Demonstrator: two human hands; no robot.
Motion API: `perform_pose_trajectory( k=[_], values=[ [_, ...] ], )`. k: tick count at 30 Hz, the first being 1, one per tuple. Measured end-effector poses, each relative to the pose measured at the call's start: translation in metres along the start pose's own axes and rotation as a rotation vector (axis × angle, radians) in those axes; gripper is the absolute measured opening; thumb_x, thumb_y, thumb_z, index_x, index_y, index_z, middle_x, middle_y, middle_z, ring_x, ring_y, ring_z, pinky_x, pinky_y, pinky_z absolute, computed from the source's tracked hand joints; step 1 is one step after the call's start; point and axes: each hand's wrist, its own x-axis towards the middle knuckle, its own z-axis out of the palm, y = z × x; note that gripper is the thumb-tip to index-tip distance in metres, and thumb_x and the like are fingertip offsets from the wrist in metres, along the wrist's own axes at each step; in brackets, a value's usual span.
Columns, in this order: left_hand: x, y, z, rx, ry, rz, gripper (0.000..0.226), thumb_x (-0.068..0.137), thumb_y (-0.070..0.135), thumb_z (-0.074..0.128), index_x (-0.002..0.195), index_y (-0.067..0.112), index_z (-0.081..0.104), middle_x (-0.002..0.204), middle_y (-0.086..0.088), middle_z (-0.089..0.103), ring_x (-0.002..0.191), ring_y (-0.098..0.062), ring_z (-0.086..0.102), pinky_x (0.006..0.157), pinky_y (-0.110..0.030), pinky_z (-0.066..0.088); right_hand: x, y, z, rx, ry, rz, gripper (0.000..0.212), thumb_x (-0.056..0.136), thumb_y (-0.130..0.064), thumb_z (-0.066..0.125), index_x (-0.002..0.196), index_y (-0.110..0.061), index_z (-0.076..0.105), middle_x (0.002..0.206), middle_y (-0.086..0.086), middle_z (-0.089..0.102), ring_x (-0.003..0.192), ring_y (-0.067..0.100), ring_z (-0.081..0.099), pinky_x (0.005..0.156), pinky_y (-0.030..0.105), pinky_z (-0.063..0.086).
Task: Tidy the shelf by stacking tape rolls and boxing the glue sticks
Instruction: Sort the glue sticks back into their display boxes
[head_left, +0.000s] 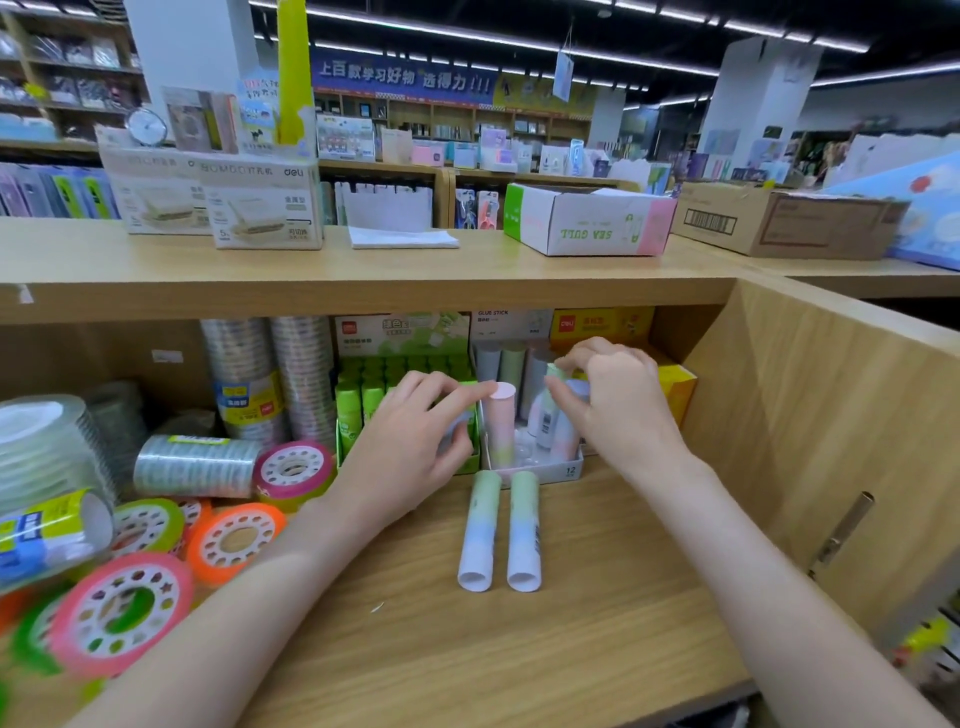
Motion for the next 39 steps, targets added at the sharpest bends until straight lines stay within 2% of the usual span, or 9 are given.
perform_pose_trajectory(
  k=[2,4,8,14,18,23,32,36,39],
  values=[
    [0.000,-0.001,0.000,0.000,0.000,0.003,0.044,0.086,0.025,0.038,0.127,0.019,0.054,0.097,0.002,0.054,0.090,-0.011,0.040,0.075,-0.028,0.042,0.001,-0.001,0.008,0.116,0.092,0.036,0.006,0.086,-0.018,0.061,0.088,-0.012,0.059,0.092,0.004,0.057,0.090,0.029,0.054,0.079,0.034,0.038],
    [0.000,-0.002,-0.001,0.003,-0.003,0.009,0.044,0.086,0.026,0.038,0.127,0.019,0.054,0.097,0.002,0.054,0.091,-0.010,0.041,0.076,-0.027,0.042,0.000,-0.002,0.014,0.170,0.117,0.044,0.007,0.082,-0.012,0.064,0.085,-0.012,0.058,0.089,0.003,0.057,0.087,0.029,0.055,0.071,0.031,0.041],
    [0.000,-0.003,0.000,-0.002,0.006,0.013,0.044,0.085,0.026,0.039,0.126,0.020,0.054,0.097,0.003,0.054,0.091,-0.011,0.042,0.075,-0.027,0.042,0.003,-0.005,0.007,0.296,0.192,-0.034,0.007,0.082,-0.010,0.066,0.085,-0.009,0.060,0.088,0.004,0.059,0.085,0.020,0.056,0.072,0.030,0.047],
    [0.000,-0.004,0.001,0.001,0.021,0.029,0.042,0.084,0.024,0.041,0.125,0.022,0.052,0.096,0.004,0.054,0.091,-0.012,0.043,0.075,-0.029,0.044,0.009,-0.008,0.020,0.186,0.065,-0.095,0.005,0.082,-0.010,0.066,0.085,-0.008,0.063,0.089,0.006,0.062,0.086,0.020,0.056,0.071,0.022,0.039],
    [0.001,-0.005,0.002,0.016,0.022,0.035,0.042,0.085,0.024,0.041,0.126,0.023,0.050,0.097,0.003,0.054,0.091,-0.012,0.044,0.076,-0.026,0.040,0.011,-0.010,0.021,0.133,0.046,-0.120,0.011,0.085,-0.008,0.060,0.094,-0.007,0.067,0.098,0.009,0.061,0.093,0.027,0.053,0.085,0.036,0.040],
    [0.000,-0.004,0.002,0.021,0.025,0.036,0.041,0.086,0.025,0.040,0.126,0.022,0.051,0.097,0.003,0.054,0.091,-0.013,0.044,0.075,-0.028,0.043,0.009,-0.011,0.016,-0.142,-0.115,-0.115,0.039,0.094,-0.015,0.039,0.132,-0.018,0.046,0.134,-0.002,0.041,0.123,0.024,0.028,0.106,0.041,0.016],
    [0.000,-0.003,0.002,0.019,0.034,0.040,0.042,0.085,0.025,0.040,0.126,0.022,0.050,0.097,0.004,0.054,0.091,-0.012,0.044,0.073,-0.029,0.045,0.009,-0.009,0.005,-0.108,-0.272,-0.063,0.043,0.097,-0.020,0.029,0.139,-0.021,0.034,0.140,-0.004,0.036,0.128,0.022,0.025,0.113,0.044,0.004],
    [0.001,-0.003,0.001,0.023,0.030,0.038,0.042,0.085,0.025,0.040,0.126,0.022,0.050,0.097,0.004,0.054,0.091,-0.012,0.044,0.073,-0.029,0.046,-0.002,-0.002,-0.003,0.183,-0.230,-0.063,0.048,0.097,-0.014,0.033,0.144,-0.018,0.026,0.141,0.005,0.039,0.134,0.021,0.021,0.114,0.037,0.009],
    [0.001,-0.003,0.001,0.023,0.021,0.031,0.043,0.085,0.025,0.040,0.125,0.020,0.053,0.096,0.003,0.054,0.090,-0.013,0.044,0.072,-0.030,0.046,-0.009,0.012,-0.007,0.265,-0.009,-0.078,0.039,0.093,-0.017,0.048,0.132,-0.014,0.047,0.130,0.003,0.051,0.126,0.015,0.033,0.107,0.027,0.028]
  ],
)
